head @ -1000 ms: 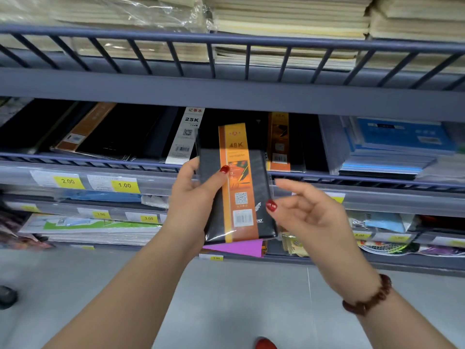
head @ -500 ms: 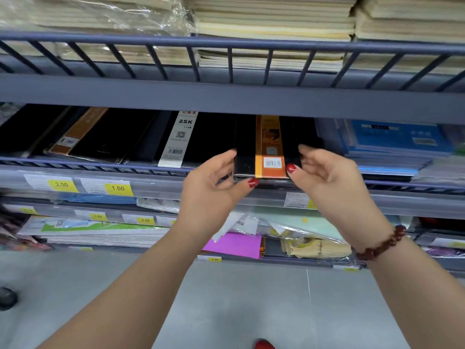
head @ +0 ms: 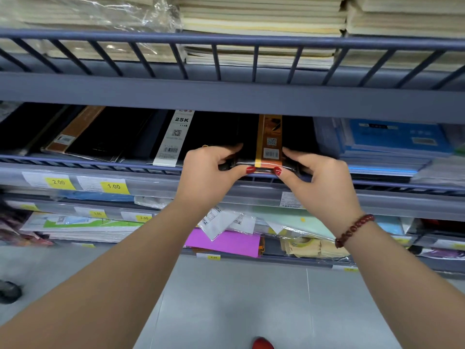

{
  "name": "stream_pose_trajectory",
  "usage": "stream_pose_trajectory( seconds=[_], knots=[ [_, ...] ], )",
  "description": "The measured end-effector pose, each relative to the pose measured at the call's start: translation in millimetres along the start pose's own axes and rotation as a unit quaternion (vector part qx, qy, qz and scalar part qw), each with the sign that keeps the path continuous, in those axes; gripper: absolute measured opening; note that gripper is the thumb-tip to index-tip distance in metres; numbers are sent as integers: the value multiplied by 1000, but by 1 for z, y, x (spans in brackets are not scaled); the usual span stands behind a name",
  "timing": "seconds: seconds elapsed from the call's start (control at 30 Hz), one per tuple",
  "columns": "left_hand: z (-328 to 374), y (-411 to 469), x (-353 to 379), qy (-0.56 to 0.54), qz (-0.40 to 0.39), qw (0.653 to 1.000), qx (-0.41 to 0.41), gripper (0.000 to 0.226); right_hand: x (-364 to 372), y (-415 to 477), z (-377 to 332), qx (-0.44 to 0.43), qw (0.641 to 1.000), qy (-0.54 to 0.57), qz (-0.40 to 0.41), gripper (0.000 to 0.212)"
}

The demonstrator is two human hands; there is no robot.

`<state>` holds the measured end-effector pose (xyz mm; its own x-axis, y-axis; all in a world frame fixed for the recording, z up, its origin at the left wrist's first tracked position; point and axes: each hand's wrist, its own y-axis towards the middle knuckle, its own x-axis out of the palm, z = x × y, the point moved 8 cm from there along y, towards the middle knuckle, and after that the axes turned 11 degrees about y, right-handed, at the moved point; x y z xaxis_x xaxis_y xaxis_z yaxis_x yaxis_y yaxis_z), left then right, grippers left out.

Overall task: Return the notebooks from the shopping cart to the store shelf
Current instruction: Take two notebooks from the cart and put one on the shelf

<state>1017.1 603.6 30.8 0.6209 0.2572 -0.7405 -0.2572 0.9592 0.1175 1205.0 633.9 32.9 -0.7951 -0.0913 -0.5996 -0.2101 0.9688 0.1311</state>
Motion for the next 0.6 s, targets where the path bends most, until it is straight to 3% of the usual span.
stream_pose_trajectory(
  seconds=[0.1, 0.4, 0.6],
  knots=[
    [-1, -1, 0, 11, -11, 1000, 10, 46, 3, -3, 1, -37, 999, -29, 0, 42],
    [8, -16, -11, 120, -25, 992, 31, 38, 3, -12, -13, -30, 990, -129, -57, 45],
    [15, -63, -80, 256, 14, 966, 46, 37, -3, -37, -80, -123, 963, -208, -120, 46]
  ],
)
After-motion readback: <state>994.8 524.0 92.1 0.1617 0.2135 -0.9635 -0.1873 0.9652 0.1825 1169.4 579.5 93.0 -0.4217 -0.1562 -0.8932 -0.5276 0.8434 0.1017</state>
